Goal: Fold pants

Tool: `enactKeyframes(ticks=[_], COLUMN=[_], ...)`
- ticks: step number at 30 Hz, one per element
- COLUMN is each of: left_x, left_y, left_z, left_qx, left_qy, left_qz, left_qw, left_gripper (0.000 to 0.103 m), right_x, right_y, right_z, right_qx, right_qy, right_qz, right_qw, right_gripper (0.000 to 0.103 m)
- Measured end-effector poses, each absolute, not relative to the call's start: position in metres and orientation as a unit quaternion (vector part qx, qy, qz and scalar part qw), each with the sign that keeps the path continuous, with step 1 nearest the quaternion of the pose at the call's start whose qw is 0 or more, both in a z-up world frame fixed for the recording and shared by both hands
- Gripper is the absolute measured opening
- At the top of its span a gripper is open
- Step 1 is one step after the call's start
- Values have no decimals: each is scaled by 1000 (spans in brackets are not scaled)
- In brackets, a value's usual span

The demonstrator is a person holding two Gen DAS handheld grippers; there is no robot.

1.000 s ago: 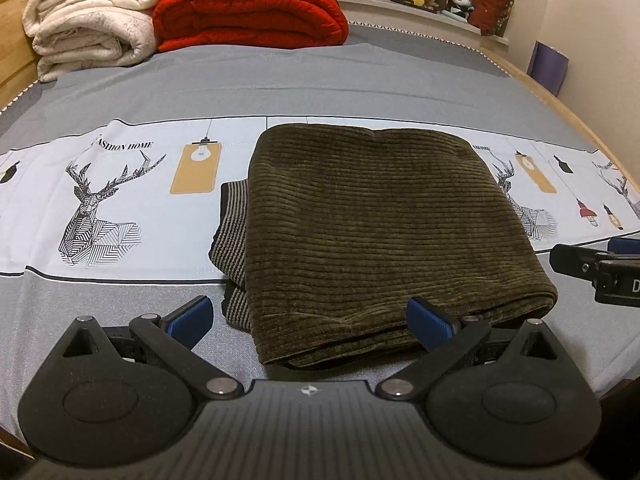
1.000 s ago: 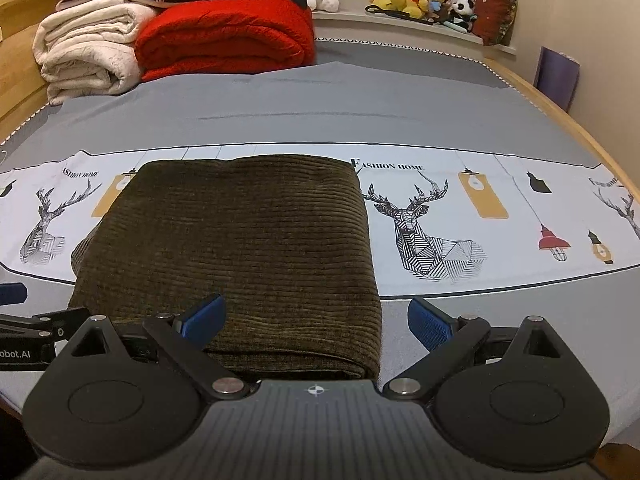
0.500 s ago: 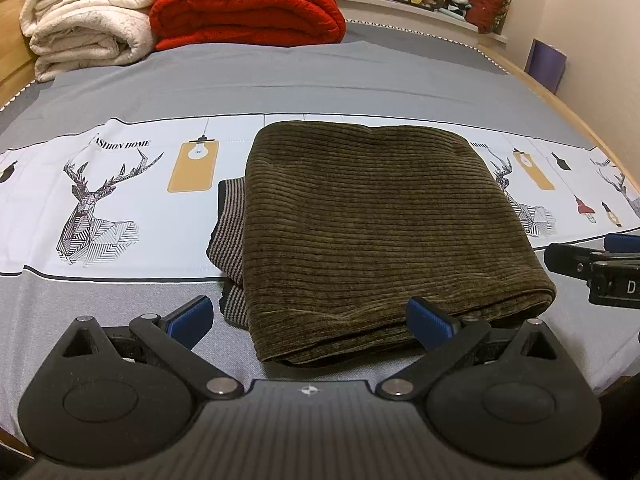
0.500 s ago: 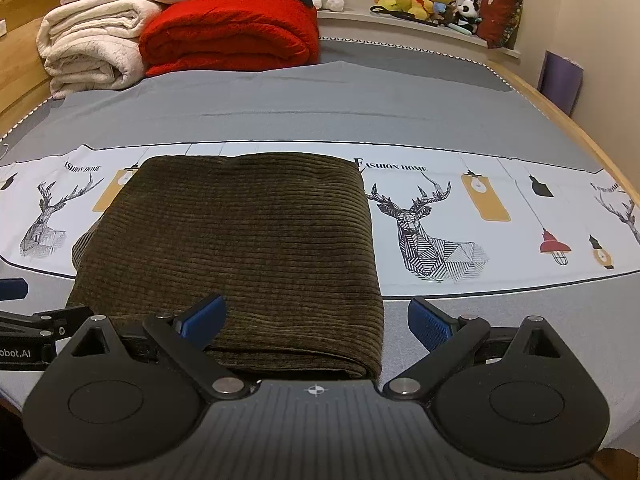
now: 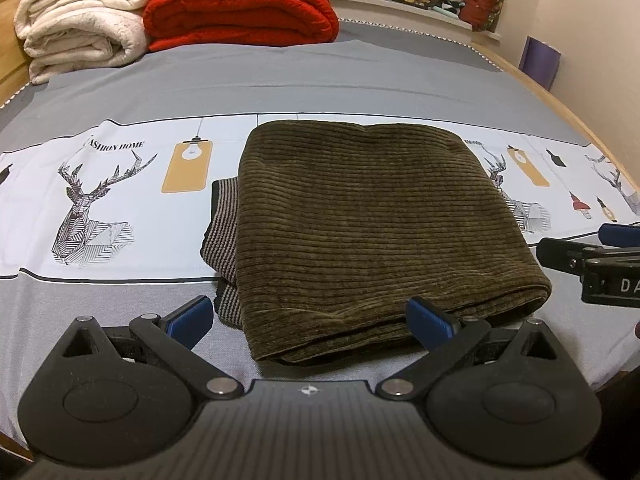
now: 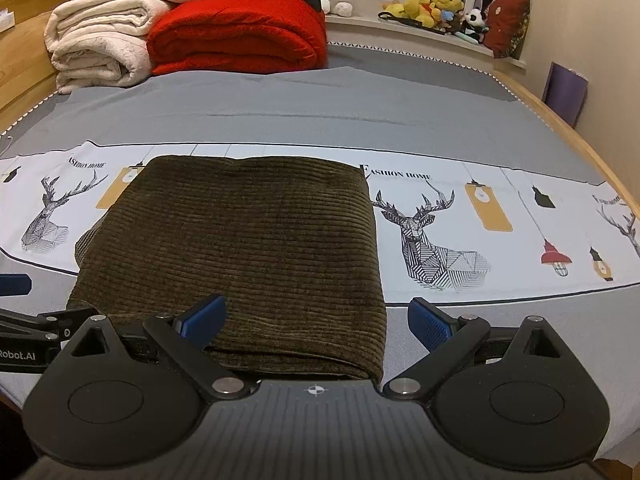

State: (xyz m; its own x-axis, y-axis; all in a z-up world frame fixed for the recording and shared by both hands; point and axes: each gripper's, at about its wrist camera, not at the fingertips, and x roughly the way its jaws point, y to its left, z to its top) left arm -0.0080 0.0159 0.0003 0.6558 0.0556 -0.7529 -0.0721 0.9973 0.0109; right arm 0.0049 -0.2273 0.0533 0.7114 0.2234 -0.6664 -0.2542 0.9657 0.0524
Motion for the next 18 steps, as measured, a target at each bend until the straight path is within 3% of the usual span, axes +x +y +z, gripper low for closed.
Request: enactKeyframes(ticks=[18], left_x=[-9], left_y=[15], left_z=[3], left_qx=[-8], left_qy=[409], left_qz=[21], left_qw=[912], left_gripper=[103], right_x=[4], right_y=[-222], right_z=[52], right_qx=[-34], right_qy=[357], right_qz=[132], right_qw=[924], right_gripper=[98])
